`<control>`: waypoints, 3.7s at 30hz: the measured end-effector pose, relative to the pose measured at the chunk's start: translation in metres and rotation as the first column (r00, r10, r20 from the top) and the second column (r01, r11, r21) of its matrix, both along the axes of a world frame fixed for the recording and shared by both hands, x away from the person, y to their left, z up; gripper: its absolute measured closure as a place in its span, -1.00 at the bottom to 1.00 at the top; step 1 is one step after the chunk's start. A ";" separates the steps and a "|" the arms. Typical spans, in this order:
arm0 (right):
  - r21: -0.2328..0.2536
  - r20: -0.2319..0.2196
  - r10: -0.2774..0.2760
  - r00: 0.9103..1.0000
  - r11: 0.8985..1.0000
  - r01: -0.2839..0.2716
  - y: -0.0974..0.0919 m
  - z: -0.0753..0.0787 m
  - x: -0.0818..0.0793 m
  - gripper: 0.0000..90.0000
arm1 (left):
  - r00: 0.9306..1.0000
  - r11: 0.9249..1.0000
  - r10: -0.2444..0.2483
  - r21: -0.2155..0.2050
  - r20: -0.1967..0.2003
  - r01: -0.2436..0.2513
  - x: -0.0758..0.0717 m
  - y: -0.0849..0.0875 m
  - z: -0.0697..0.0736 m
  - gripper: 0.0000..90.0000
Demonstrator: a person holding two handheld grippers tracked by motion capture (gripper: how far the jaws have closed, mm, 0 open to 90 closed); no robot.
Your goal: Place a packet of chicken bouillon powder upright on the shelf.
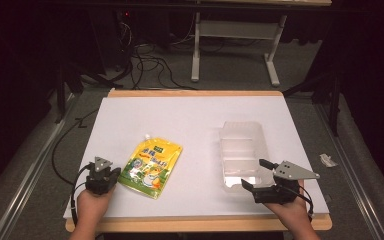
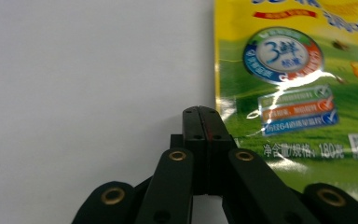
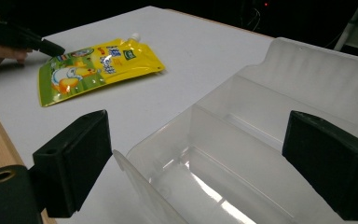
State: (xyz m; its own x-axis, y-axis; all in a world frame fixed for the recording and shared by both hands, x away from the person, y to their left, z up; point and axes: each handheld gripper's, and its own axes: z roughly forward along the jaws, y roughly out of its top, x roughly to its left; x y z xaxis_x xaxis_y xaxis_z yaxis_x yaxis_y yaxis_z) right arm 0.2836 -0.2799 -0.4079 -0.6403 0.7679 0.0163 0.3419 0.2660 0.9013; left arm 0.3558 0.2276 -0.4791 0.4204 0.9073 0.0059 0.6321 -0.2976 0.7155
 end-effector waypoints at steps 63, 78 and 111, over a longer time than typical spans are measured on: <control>-0.013 0.000 -0.028 1.000 1.000 0.028 -0.003 -0.002 0.002 -0.78 | 0.992 0.903 0.052 -0.418 -0.119 -0.097 0.067 -0.036 -0.007 0.01; -0.008 -0.001 -0.041 0.999 0.999 0.041 -0.003 -0.001 0.001 -0.76 | 0.980 0.842 -0.001 -0.528 -0.200 -0.107 0.073 -0.026 -0.014 0.51; -0.005 0.017 -0.044 0.999 0.999 0.044 -0.006 0.001 -0.001 -0.74 | 0.981 0.944 -0.016 -0.321 0.196 0.079 0.025 -0.062 0.036 1.00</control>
